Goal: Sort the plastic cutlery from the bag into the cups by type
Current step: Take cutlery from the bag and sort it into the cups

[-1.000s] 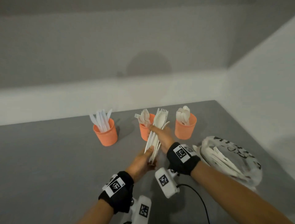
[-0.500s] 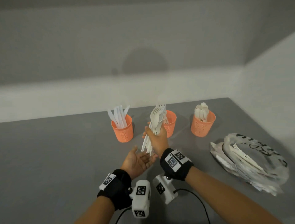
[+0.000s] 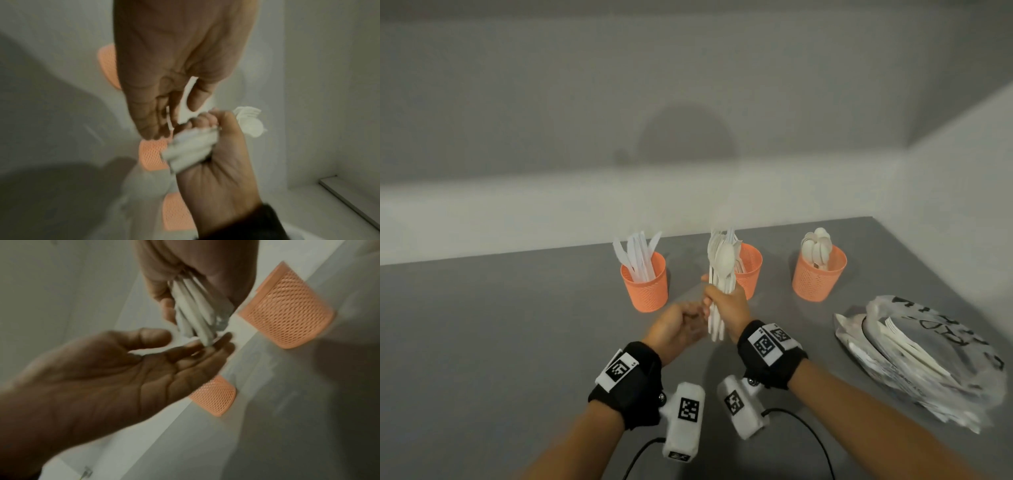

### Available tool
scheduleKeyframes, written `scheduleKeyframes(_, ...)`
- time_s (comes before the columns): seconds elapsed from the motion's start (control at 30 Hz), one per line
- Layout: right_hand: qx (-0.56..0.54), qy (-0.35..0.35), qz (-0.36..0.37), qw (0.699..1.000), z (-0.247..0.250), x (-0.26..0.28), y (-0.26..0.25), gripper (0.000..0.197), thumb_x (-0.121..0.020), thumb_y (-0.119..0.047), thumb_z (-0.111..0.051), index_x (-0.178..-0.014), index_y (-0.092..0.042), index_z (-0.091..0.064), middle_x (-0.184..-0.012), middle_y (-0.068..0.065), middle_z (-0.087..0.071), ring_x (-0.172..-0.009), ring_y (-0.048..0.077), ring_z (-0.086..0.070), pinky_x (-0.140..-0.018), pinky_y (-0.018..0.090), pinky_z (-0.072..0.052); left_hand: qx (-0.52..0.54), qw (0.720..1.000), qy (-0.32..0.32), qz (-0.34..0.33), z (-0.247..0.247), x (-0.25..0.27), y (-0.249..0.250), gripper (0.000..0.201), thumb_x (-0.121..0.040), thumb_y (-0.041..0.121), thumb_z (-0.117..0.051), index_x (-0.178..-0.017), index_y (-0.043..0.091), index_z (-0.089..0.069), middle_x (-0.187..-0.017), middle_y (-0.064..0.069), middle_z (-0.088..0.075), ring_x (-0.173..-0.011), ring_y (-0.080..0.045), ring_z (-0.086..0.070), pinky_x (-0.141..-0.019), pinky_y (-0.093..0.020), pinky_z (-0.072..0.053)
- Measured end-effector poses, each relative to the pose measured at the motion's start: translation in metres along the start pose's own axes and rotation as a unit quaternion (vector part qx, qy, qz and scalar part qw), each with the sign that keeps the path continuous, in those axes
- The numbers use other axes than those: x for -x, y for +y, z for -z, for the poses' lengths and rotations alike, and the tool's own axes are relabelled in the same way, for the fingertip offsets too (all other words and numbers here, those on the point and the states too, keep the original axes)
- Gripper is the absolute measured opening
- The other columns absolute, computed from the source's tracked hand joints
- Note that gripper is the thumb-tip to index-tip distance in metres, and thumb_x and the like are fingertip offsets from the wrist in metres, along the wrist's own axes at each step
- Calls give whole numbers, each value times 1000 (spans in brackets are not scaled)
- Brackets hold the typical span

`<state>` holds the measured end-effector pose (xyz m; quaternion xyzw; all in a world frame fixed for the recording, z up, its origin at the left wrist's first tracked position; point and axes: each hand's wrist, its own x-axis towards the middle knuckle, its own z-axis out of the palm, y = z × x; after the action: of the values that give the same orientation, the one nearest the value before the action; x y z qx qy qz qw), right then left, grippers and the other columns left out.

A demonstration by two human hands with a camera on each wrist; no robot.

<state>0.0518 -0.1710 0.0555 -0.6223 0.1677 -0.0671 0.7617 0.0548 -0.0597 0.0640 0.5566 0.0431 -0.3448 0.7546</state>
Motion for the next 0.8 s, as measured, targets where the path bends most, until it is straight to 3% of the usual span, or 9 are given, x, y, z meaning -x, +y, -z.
scheduleKeyframes(0.07,-16,-67,-47,997,8,1,-3,9,-85,-3,-56,-80,-9,-60,-39,-4,-46,-33,9,-43,-42,21,-40,-3,997,-42,-68,6,0,13,16,-88,16,-49,-94,6,-59,-75,-9,-62,-72,-20,-59,-81,-33,-47)
scheduleKeyframes(0.2,14,-200,-101,975,7,11,-6,14,-88,-9,-56,-74,-9,-57,-39,-2,-48,-30,9,-43,-36,17,-38,-66,987,-99,-109,7,-7,26,37,-78,32,-66,-102,3,-60,-91,-20,-61,-75,-25,-66,-68,-32,-56)
scheduleKeyframes(0.3,58,-268,-137,952,2,16,-5,31,-90,-10,-52,-61,-12,-61,-38,-1,-49,-31,9,-45,-37,17,-40,-88,987,-48,-122,-2,-6,25,13,-74,28,-70,-79,18,-77,-91,-9,-71,-91,-22,-68,-85,-35,-53)
scheduleKeyframes(0.37,61,-289,-171,940,1,17,-8,41,-89,-10,-51,-49,-15,-61,-39,0,-50,-34,11,-49,-42,18,-43,-108,984,11,-142,-6,-7,25,11,-76,23,-72,-72,13,-73,-80,-8,-70,-80,-19,-68,-80,-37,-53)
scheduleKeyframes(0.47,78,-251,-123,957,-6,18,-13,21,-84,-2,-56,-69,-15,-59,-53,6,-56,-48,16,-57,-49,23,-50,-99,969,135,-183,-10,-16,22,13,-79,15,-69,-80,3,-64,-69,-11,-66,-61,-17,-67,-65,-30,-55)
scheduleKeyframes(0.53,95,-206,-80,971,-11,17,-10,24,-84,4,-56,-75,-18,-56,-63,10,-56,-54,18,-55,-51,25,-50,-81,959,182,-200,-13,-19,24,16,-79,17,-71,-78,4,-62,-64,-10,-64,-56,-18,-65,-57,-26,-55)
scheduleKeyframes(0.6,119,-184,-67,973,-11,16,-4,19,-85,-3,-58,-73,-17,-55,-57,10,-53,-46,18,-51,-45,25,-44,-82,958,181,-208,-15,-21,26,25,-77,27,-74,-80,4,-63,-69,-12,-66,-62,-21,-66,-62,-28,-56)
scheduleKeyframes(0.7,127,-148,-69,978,-7,14,-2,21,-86,-14,-59,-66,-12,-53,-47,5,-48,-36,16,-44,-38,22,-33,-145,955,146,-214,-14,-19,31,40,-80,39,-67,-102,6,-65,-89,-7,-70,-83,-18,-67,-75,-25,-53)
scheduleKeyframes(0.8,56,-124,-72,988,-3,8,-7,16,-85,-11,-63,-71,-10,-57,-46,2,-45,-32,10,-38,-36,18,-31,-158,950,154,-222,-11,-16,33,30,-84,38,-64,-93,11,-57,-75,4,-60,-72,-11,-60,-68,-21,-47)
